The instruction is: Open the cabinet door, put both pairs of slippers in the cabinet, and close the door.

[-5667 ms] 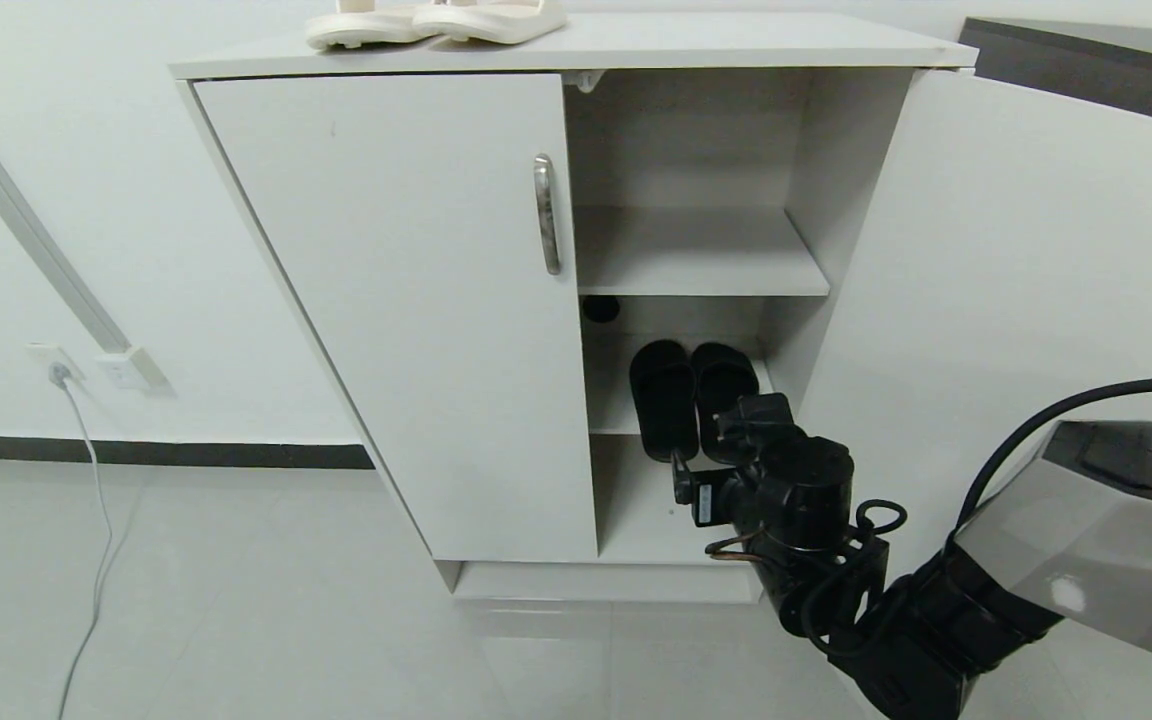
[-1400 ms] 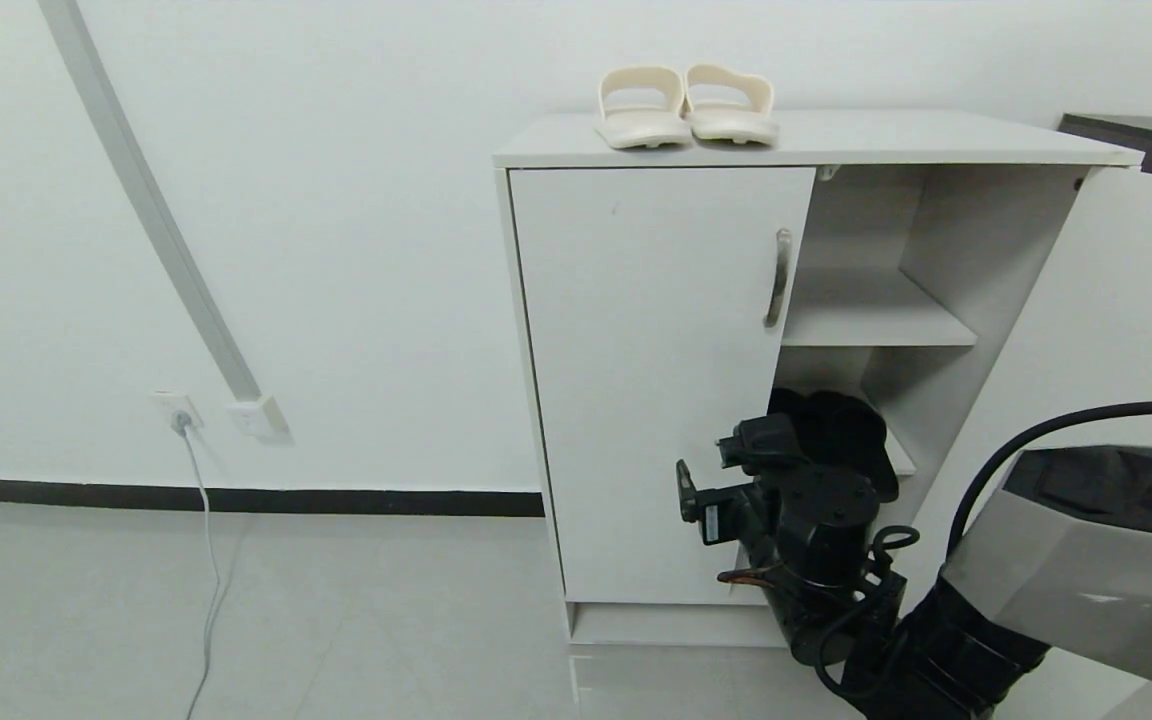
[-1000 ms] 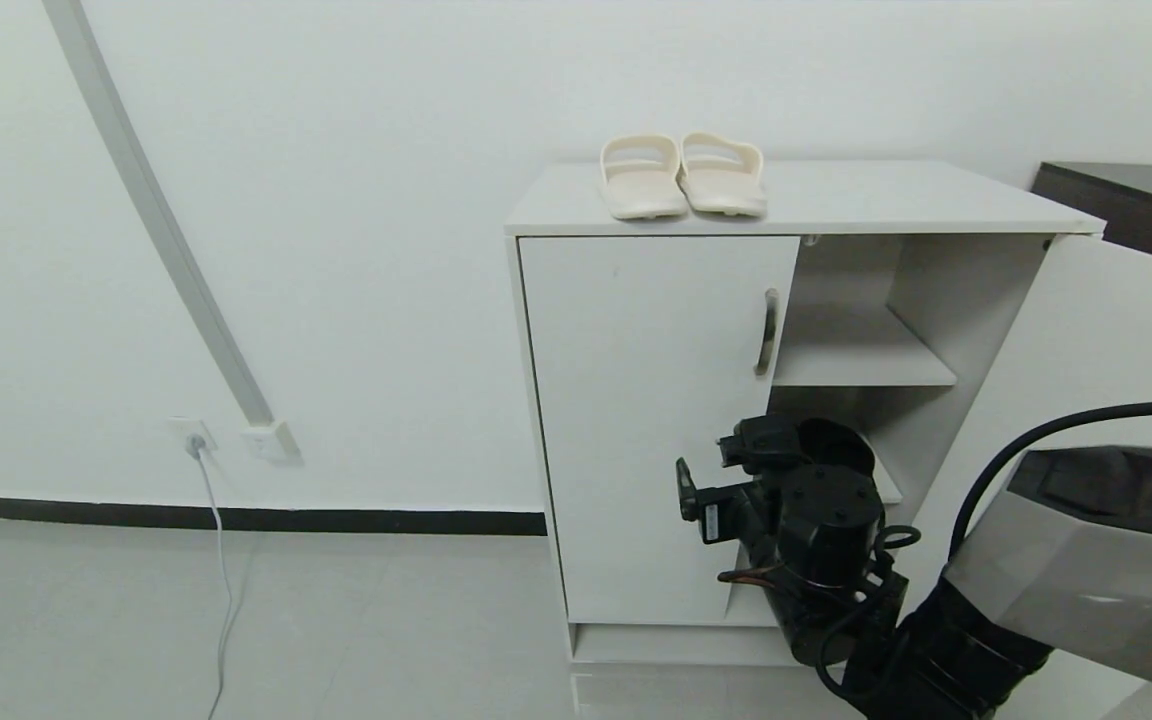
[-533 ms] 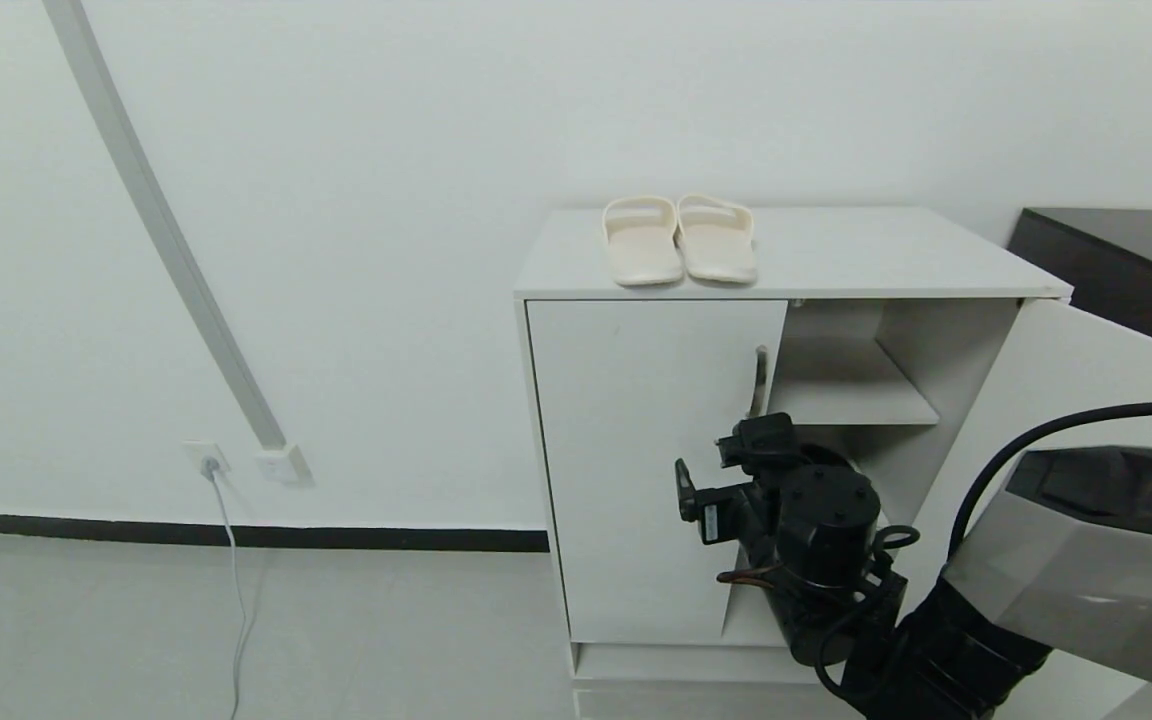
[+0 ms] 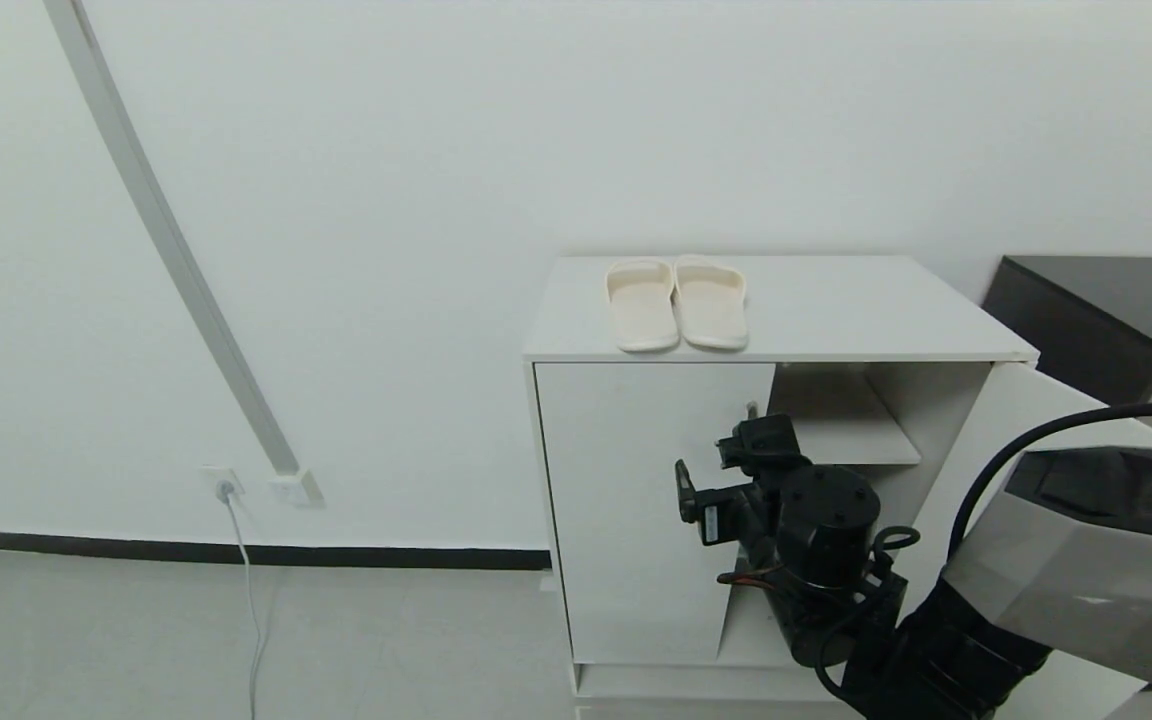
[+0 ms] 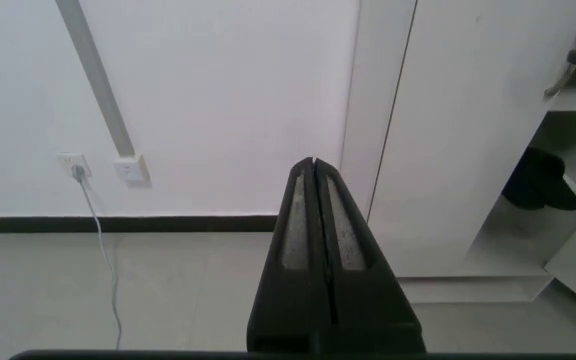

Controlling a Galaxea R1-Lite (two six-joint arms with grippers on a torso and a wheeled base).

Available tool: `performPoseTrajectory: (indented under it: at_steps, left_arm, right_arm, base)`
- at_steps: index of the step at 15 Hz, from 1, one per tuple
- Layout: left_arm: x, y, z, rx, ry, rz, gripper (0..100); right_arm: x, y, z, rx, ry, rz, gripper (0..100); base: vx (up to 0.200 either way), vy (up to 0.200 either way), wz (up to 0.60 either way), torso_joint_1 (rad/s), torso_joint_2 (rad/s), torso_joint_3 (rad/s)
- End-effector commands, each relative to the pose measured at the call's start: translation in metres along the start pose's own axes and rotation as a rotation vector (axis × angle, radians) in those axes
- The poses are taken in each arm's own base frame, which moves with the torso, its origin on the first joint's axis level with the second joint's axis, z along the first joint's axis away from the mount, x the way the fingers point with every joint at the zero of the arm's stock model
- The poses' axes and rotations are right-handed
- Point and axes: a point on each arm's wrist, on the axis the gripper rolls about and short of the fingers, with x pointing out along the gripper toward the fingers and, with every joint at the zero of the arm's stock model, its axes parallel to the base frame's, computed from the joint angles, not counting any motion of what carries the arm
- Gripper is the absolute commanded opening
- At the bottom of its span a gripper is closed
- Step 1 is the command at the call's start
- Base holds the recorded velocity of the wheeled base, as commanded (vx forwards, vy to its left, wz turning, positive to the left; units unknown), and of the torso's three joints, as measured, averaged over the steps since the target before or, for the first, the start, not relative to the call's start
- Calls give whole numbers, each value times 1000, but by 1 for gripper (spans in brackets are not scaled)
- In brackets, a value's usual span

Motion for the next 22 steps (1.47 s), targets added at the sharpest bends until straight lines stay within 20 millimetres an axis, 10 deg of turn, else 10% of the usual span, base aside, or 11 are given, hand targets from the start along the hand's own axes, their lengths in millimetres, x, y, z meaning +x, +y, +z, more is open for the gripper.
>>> performPoseTrajectory:
  at_steps: [1,12,19,22]
  left_arm:
    - [0,0,0,0,1,1,0]
    - [0,0,0,0,1,1,0]
    - [0,0,0,0,1,1,0]
    - [0,0,0,0,1,1,0]
  right_arm:
    - [0,0,-1,-2,3,0,100]
    - [2,-2,-2,1,-1,30,100]
    - [48,6,96,163,137,2,100]
    - [56,8,108,176,139,-67,100]
  base:
    - [0,0,0,227,-530,-325]
    - [0,0,0,194,-455,-253]
    - [0,0,0,0,0,0]
    - [0,0,0,0,0,0]
